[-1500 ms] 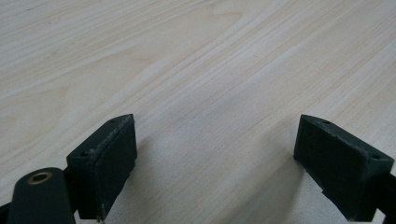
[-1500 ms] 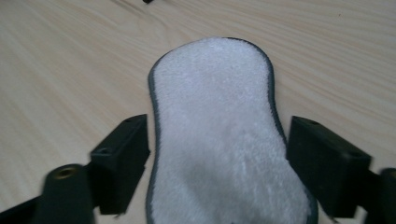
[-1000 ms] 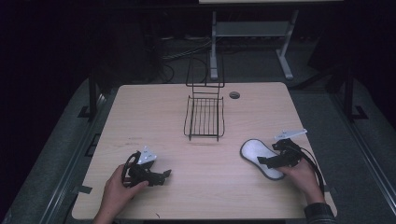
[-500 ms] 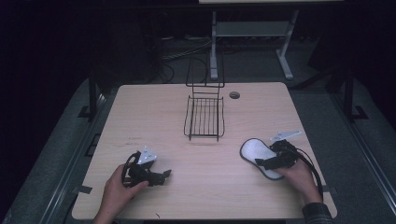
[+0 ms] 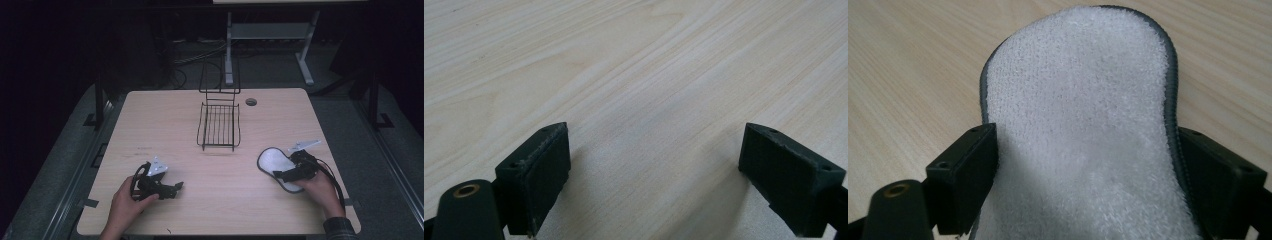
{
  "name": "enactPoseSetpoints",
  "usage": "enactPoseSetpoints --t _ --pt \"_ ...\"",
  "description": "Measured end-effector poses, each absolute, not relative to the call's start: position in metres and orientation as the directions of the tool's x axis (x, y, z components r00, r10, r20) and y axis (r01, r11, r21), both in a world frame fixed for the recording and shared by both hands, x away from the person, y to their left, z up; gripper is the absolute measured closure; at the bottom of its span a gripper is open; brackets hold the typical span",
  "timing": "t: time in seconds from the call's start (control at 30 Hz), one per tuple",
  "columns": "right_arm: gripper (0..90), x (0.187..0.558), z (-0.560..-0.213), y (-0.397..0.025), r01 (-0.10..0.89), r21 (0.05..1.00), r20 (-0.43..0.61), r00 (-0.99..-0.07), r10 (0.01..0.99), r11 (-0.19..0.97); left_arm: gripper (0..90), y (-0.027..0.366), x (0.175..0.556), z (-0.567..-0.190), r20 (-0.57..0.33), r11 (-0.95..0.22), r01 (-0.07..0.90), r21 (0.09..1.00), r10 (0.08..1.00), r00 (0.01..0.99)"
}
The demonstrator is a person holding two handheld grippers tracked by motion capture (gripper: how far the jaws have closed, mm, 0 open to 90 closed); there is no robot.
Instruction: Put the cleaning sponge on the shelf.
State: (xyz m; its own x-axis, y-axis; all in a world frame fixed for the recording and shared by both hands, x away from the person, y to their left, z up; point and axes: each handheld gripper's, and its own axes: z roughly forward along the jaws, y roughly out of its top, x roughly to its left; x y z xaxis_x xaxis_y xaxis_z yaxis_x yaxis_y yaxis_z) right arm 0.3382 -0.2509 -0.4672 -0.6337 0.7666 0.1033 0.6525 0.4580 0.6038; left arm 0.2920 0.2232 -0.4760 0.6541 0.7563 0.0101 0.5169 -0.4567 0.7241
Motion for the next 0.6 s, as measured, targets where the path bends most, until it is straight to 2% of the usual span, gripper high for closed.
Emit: enactPoseSetpoints --t 0.23,0.6 --pt "17.0 0.339 -0.465 -0.252 0.654 0.602 0.106 -0.635 0.765 0.459 12.4 0.223 0.292 -0.476 0.009 -0.456 0.517 0.724 0.757 0.654" --pt "31.1 0.336 -0.456 -0.261 0.636 0.641 0.094 -0.622 0.777 0.431 12.4 0.223 0.292 -0.476 0.008 -0.453 0.518 0.726 0.758 0.652"
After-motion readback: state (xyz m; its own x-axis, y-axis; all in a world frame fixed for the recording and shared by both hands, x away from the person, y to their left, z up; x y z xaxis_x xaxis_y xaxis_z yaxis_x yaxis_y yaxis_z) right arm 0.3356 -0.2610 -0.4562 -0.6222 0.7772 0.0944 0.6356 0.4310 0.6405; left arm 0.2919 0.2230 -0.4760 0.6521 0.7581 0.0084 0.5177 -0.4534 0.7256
